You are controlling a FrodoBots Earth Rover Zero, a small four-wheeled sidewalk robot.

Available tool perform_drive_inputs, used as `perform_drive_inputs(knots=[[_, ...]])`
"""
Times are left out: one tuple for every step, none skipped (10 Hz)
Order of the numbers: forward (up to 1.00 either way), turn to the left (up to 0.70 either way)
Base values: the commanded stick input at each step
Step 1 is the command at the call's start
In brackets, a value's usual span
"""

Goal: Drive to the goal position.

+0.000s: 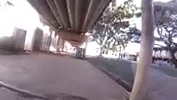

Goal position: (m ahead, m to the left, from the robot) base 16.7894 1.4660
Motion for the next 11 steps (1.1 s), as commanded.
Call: perform_drive_inputs(knots=[[0.5,0.5],[0.5,0.5],[0.35,0.0],[0.17,0.0],[0.0,0.0],[0.0,0.0],[0.0,0.0],[0.0,0.0],[0.0,0.0],[0.5,0.35],[0.5,0.5]])
